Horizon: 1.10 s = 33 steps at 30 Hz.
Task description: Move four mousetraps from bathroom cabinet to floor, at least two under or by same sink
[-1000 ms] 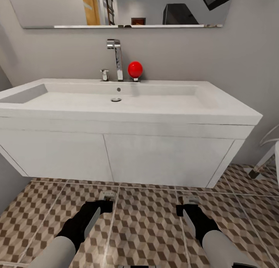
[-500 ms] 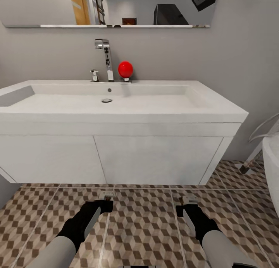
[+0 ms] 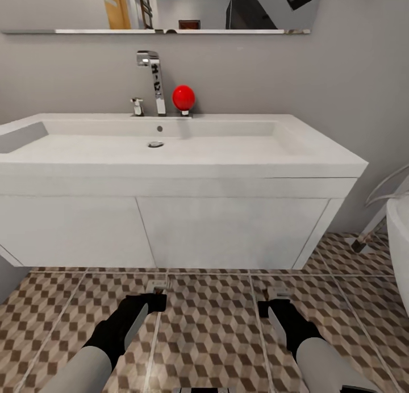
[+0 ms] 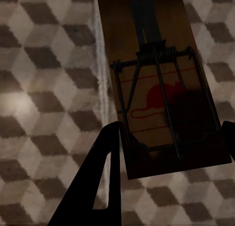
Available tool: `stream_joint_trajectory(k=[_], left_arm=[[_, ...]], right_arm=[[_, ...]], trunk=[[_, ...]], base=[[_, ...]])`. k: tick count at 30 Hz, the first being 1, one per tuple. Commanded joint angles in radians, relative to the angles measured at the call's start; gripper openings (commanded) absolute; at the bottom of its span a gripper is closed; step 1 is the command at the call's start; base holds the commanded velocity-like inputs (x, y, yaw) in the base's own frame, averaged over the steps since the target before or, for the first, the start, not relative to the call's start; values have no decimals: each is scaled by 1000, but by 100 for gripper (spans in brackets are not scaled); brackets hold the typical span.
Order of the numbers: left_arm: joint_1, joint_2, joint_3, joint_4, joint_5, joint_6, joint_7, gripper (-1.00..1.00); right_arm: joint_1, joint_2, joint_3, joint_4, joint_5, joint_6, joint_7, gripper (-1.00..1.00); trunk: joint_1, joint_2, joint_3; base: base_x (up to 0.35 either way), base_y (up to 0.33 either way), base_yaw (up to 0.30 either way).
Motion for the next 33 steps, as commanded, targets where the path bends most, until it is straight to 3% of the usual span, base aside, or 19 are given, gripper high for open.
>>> stream_joint_trajectory(k=[1,17,26,33], left_arm=[[0,0,-2,-1,9,5,3,-100],[0,5,-2,-1,9,4,5,-100],[0,12,0,9,8,-2,9,-100],[0,48,37,45,11,-85,9,-100]], right_arm=[[0,1,-6,-2,9,6,2,-100],[0,2,-6,-1,7,-7,-3,-100],[0,2,-6,26,4,-86,-5,-100],[0,1,-8,62,5,-133,-4,-100]], trunk=[[0,-1,-5],[7,-4,-67],[11,-6,-101],[15,-8,-129]], base=[[0,0,0],[0,0,0],[0,0,0],[0,0,0]])
